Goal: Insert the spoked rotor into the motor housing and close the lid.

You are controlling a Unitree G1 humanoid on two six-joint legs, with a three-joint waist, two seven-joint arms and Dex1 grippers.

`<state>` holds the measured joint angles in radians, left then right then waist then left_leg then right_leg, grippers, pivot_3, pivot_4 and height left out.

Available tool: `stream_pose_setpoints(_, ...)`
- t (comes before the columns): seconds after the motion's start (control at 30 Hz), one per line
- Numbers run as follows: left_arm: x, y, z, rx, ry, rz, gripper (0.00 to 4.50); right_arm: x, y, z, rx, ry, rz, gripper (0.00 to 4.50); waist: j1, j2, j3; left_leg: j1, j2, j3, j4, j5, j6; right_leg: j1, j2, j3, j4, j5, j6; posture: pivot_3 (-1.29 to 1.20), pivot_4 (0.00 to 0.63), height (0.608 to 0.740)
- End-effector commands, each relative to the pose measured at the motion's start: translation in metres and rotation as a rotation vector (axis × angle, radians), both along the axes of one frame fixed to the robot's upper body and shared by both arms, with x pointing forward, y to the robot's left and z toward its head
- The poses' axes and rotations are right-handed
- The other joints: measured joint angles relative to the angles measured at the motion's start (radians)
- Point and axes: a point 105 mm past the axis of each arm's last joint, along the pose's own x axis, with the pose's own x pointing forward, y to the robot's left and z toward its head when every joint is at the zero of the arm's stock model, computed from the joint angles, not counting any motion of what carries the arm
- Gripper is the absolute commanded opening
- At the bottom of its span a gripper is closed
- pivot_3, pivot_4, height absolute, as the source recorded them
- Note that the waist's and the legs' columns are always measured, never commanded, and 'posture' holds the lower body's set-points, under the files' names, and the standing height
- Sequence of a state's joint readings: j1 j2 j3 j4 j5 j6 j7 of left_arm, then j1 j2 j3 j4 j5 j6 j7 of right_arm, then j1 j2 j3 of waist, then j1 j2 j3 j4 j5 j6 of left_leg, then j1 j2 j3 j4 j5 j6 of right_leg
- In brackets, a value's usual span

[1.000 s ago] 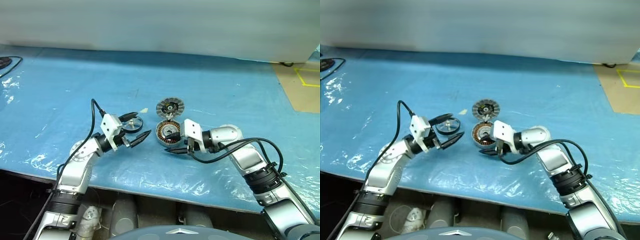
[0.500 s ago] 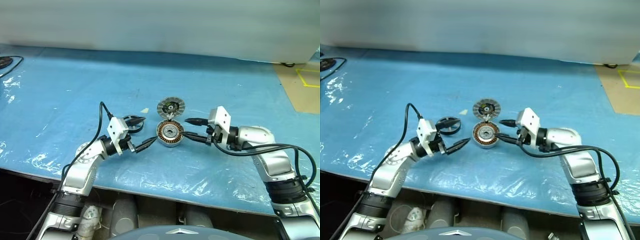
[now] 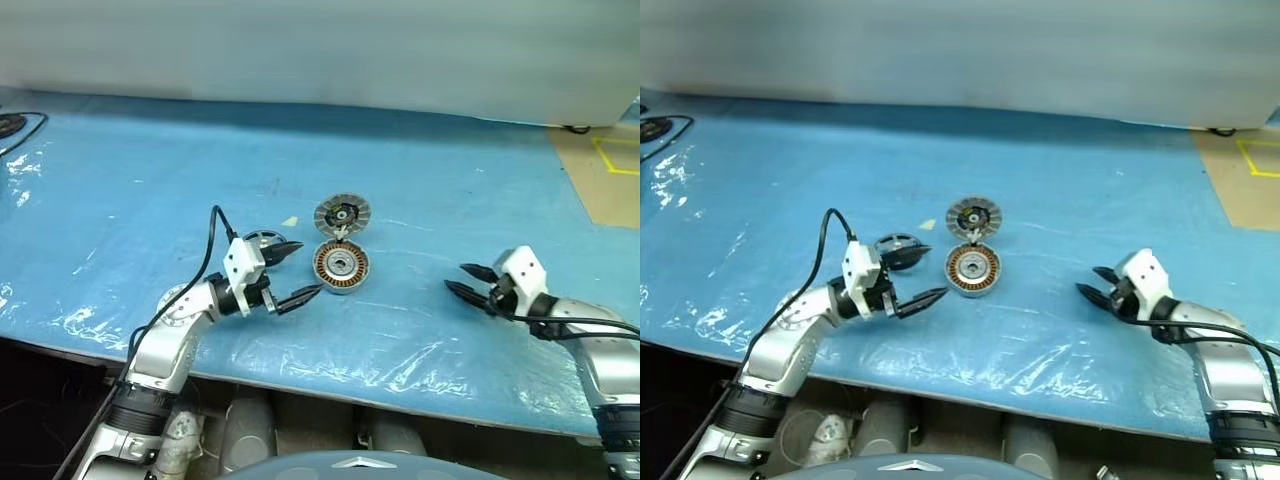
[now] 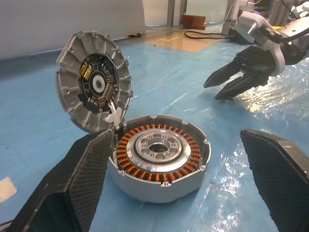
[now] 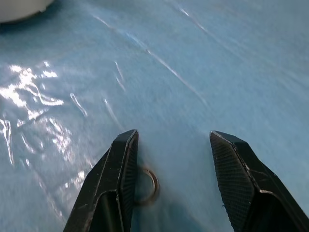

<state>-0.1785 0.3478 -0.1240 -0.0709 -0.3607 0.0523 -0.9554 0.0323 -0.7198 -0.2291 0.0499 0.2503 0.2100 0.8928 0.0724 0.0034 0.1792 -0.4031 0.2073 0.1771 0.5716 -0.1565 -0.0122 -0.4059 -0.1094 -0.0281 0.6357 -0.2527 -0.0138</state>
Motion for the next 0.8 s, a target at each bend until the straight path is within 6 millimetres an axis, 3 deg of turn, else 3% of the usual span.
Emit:
stream_pose_setpoints(0.03, 0.000, -0.005, 0.004, -0.011, -0.014, -0.033, 4.50, -0.009, -0.008, 0.001, -0.010, 0.010, -0.001, 2.44, -0.002, 0.000, 0.000, 0.000, 0.000, 0.000, 0.000, 0.000, 0.000, 0.000, 0.000, 0.000, 0.000, 0.000, 0.000, 0.00, 0.150, 0.740)
stream_pose_setpoints(0.33, 0.001, -0.002, 0.003, -0.001, -0.008, -0.027, 4.50, -0.022, 0.003, -0.006, 0.005, 0.078, 0.046, 2.44, 0.000, 0.000, -0.001, 0.000, 0.000, 0.000, 0.000, 0.000, 0.000, 0.002, 0.000, 0.000, -0.003, 0.000, 0.001, 0.00, 0.150, 0.740)
stream_pose_setpoints(0.57, -0.001, 0.001, -0.004, 0.007, 0.006, -0.024, 4.50, -0.014, 0.009, 0.009, 0.028, 0.041, 0.047, 2.44, -0.001, 0.000, -0.001, 0.000, 0.000, 0.000, -0.002, 0.000, 0.000, 0.003, 0.000, 0.000, -0.008, 0.002, 0.003, 0.00, 0.150, 0.740)
stream_pose_setpoints(0.8, -0.001, 0.001, -0.009, 0.006, 0.012, -0.022, 4.50, -0.010, 0.045, 0.020, 0.087, 0.012, 0.138, 2.44, -0.001, 0.001, -0.001, 0.000, -0.001, 0.000, -0.006, 0.000, 0.000, 0.004, 0.000, 0.000, -0.012, 0.003, 0.004, 0.00, 0.150, 0.740)
